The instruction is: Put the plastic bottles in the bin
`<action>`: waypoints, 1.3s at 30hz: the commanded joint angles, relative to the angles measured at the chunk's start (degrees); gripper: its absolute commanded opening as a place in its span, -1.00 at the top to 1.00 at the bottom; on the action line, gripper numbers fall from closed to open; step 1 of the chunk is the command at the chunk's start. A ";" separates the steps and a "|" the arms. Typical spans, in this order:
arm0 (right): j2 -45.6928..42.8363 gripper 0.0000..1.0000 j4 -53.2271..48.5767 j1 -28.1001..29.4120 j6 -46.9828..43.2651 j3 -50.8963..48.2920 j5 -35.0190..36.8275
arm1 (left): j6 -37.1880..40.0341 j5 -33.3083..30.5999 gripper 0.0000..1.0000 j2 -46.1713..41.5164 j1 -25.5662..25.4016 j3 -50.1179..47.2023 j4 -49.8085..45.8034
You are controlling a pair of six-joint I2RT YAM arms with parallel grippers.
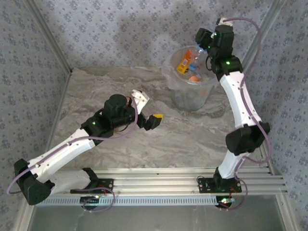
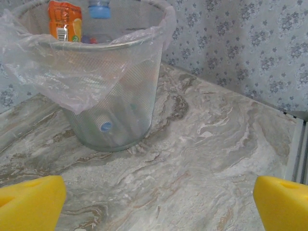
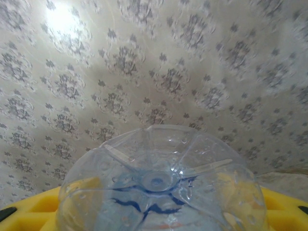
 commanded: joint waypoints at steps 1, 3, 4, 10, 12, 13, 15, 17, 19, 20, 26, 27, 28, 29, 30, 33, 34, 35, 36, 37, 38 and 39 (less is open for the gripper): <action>5.20 -0.18 -0.77 0.66 2.97 6.42 -3.25 | 1.51 -1.18 -0.99 -0.64 -0.33 -0.05 -0.50; 8.88 -0.19 -3.07 1.33 3.15 10.04 -4.48 | 1.97 -1.59 -0.99 -0.83 -0.27 0.13 -0.85; 10.39 -0.20 -4.21 1.81 3.23 11.30 -4.62 | 2.31 -1.94 -0.99 -1.01 -0.27 0.13 -1.03; 12.11 -0.22 -2.45 3.29 4.28 6.75 -5.38 | 2.67 -2.89 -0.99 -1.83 -0.29 -0.23 -0.78; 12.11 -0.25 -1.74 3.42 4.55 5.54 -6.65 | 2.46 -2.72 -0.99 -1.61 -0.27 -0.14 -0.74; 12.31 -0.25 -2.00 3.43 4.47 5.39 -6.75 | 2.31 -2.42 -0.99 -1.43 -0.31 -0.11 -0.76; 12.49 -0.25 -2.37 3.67 4.15 5.12 -6.28 | 2.13 -1.88 -0.99 -1.13 -0.27 0.04 -0.76; 12.76 -0.26 -2.80 3.55 4.49 4.87 -6.25 | 2.14 -1.70 -0.99 -0.87 -0.28 0.20 -0.87; 13.28 -0.28 -3.55 3.43 4.90 4.84 -6.78 | 2.12 -1.73 -0.99 -0.75 -0.29 0.28 -1.05; 13.47 -0.29 -3.92 3.34 5.00 4.91 -7.02 | 2.17 -1.75 -0.99 -0.69 -0.28 0.31 -1.01; 11.82 -0.51 -3.71 3.33 4.99 2.25 -6.72 | 2.06 -2.36 -0.99 -0.51 -0.27 0.31 -1.05; 11.29 -0.53 -3.73 3.33 4.75 2.00 -6.51 | 1.94 -2.42 -0.99 -0.51 -0.28 0.31 -1.05; 10.83 -0.58 -3.91 3.29 4.56 2.00 -6.23 | 1.91 -2.45 -0.99 -0.46 -0.31 0.25 -0.96; 10.50 -0.62 -4.00 3.23 4.38 2.01 -6.22 | 1.80 -2.45 -0.99 -0.42 -0.29 0.25 -0.95; 10.11 -0.67 -4.31 3.06 4.27 2.15 -6.31 | 1.71 -2.41 -0.99 -0.35 -0.32 0.27 -0.92; 8.96 -0.77 -5.64 2.65 3.77 2.54 -6.33 | 1.65 -2.45 -0.99 -0.38 -0.34 0.22 -0.88; 8.38 -0.79 -6.12 2.47 3.61 2.41 -6.30 | 1.61 -2.45 -0.99 -0.29 -0.27 0.18 -0.95; 7.93 -0.81 -6.42 2.33 3.51 2.24 -6.31 | 1.61 -2.44 -0.99 -0.28 -0.29 0.22 -0.92; 7.28 -0.83 -6.86 2.05 3.33 2.15 -6.31 | 1.61 -2.47 -0.99 -0.24 -0.28 0.22 -0.83; 6.78 -0.85 -7.10 1.79 3.23 1.94 -6.34 | 1.61 -2.46 -0.99 -0.17 -0.33 0.21 -0.87; 6.33 -0.86 -7.38 1.55 3.17 1.73 -6.42 | 1.62 -2.60 -0.99 -0.16 -0.27 0.27 -0.95; 5.52 -0.87 -7.51 1.35 3.04 1.30 -6.57 | 1.61 -2.80 -0.99 -0.10 -0.27 0.31 -0.96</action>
